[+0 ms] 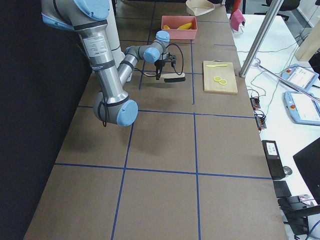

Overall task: Sweep and dump trash into bin
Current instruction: 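Bring the empty dustpan back and set it on the table with the left gripper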

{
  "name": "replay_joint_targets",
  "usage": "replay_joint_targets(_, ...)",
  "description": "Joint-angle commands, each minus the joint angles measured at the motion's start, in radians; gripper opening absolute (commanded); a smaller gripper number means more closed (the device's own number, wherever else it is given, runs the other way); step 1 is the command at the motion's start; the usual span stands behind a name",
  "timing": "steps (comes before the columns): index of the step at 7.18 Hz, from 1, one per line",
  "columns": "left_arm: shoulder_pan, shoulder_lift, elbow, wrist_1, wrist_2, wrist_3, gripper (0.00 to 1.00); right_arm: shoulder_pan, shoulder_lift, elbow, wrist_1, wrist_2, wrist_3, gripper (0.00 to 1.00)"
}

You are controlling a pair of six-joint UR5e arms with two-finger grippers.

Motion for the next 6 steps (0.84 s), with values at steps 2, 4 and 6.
replay_joint_targets(2,0.287,-0.132,-0.006,-0.030,0.052,-0.012,0.01,0.000,-0.001,0.002,0.000,-0.014,0.002,0.00)
replay_joint_targets(4,0.499,-0.152,0.002,-0.031,0.242,0.130,0.01,0.000,0.000,0.002,0.002,-0.014,0.017,0.00)
replay_joint_targets(6,0.636,-0.164,0.051,-0.031,0.342,0.220,0.01,0.000,0.000,-0.001,0.002,-0.013,0.017,0.00)
